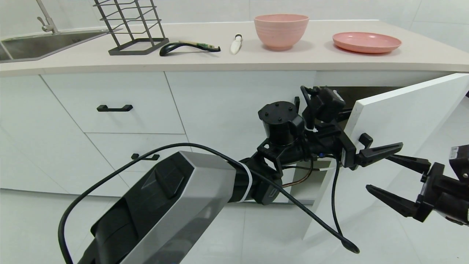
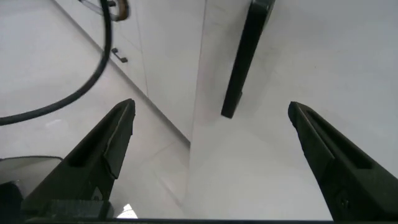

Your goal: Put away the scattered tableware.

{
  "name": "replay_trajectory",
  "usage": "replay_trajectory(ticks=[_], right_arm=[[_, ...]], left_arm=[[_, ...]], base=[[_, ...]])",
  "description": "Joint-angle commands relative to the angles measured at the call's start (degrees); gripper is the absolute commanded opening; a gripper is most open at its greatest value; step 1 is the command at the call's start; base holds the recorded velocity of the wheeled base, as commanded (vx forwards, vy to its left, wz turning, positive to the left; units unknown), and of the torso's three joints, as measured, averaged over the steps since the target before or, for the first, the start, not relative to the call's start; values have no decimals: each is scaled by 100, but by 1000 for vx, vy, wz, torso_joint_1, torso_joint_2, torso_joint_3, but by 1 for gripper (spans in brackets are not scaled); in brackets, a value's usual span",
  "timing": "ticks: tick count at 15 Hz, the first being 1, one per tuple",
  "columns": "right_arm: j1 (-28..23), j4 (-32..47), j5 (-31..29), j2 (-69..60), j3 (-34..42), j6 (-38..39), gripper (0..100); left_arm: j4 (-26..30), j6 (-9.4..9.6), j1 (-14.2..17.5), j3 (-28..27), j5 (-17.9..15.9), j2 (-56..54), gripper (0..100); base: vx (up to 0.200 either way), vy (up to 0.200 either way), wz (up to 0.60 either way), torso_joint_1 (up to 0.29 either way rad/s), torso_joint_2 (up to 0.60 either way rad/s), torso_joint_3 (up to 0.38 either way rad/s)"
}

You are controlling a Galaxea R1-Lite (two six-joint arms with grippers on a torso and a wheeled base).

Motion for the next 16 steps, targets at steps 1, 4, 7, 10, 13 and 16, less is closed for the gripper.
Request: replay_trajectory(ticks=[1,4,7,10,13,16], right_arm=[[-67,32,-116,-976,624,-42,100],[-75,129,-134,-1916,950,-34,100],[-75,146,-204,-2523,950,89,100],[-75,261,-345,-3085,950,142,100],[-75,357,-468,-3542,950,168,100],[-75,392,-477,-3797,950,168,100]], left_arm=[[-11,-8,-36,10,72,-32,100],[7,27,-159,10,248,-23,100],[42,36,-379,36,599,-14,100],[33,36,-555,194,933,-6,100],[33,36,-669,221,969,3,100],[33,36,-827,282,977,-6,100]], base=[[0,0,0,0,0,0],[0,0,0,0,0,0],[0,0,0,0,0,0],[0,0,0,0,0,0],[0,0,0,0,0,0],[0,0,0,0,0,0]])
